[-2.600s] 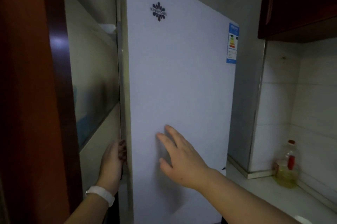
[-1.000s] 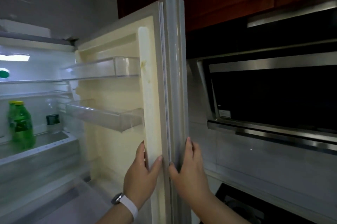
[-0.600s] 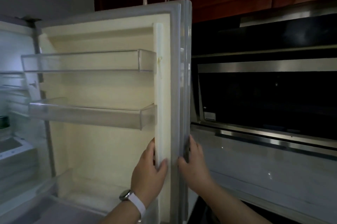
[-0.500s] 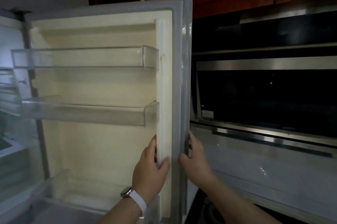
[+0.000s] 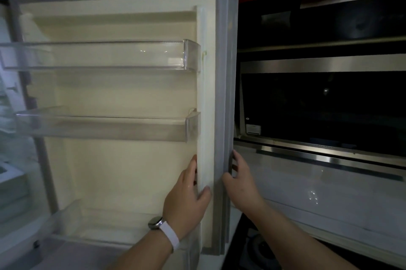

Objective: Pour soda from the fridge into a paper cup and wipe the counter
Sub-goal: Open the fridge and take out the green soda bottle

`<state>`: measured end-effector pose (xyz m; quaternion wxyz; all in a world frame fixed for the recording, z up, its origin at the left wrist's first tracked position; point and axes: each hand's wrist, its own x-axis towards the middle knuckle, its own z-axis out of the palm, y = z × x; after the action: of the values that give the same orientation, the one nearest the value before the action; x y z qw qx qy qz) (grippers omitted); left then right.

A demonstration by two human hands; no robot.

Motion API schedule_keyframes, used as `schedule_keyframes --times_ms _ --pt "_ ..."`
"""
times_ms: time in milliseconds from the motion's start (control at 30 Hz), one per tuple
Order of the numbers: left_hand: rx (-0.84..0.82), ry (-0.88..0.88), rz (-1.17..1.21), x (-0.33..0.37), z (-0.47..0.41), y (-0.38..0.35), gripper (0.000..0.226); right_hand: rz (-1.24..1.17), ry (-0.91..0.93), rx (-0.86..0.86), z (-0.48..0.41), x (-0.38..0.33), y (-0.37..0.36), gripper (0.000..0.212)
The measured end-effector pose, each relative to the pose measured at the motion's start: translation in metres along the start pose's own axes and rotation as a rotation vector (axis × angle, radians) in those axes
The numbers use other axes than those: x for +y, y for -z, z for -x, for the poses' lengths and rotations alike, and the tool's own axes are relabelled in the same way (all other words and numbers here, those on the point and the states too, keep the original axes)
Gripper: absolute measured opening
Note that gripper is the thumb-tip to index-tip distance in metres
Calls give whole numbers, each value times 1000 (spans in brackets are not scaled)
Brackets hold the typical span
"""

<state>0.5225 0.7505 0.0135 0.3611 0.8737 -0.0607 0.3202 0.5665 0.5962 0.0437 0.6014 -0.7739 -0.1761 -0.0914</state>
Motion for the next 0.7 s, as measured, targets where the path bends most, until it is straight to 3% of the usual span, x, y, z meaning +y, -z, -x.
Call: schedule_keyframes --times_ms 133,200,267,400,533,700 --pt "-3 2 -134 3 14 10 79 80 75 90 6 -5 5 66" --pt "0 33 -194 2 25 21 75 239 267 162 15 -11 12 57" --pt "10 109 -247 1 41 37 72 378 462 132 26 -22 19 47" --pt "40 301 -418 2 81 78 75 495 651 -90 44 -43 17 37" --pt "-112 538 -704 0 133 126 54 585 648 -372 62 -49 -16 34" --pt "-178 752 -860 5 205 180 54 582 652 -664 91 -48 -74 36"
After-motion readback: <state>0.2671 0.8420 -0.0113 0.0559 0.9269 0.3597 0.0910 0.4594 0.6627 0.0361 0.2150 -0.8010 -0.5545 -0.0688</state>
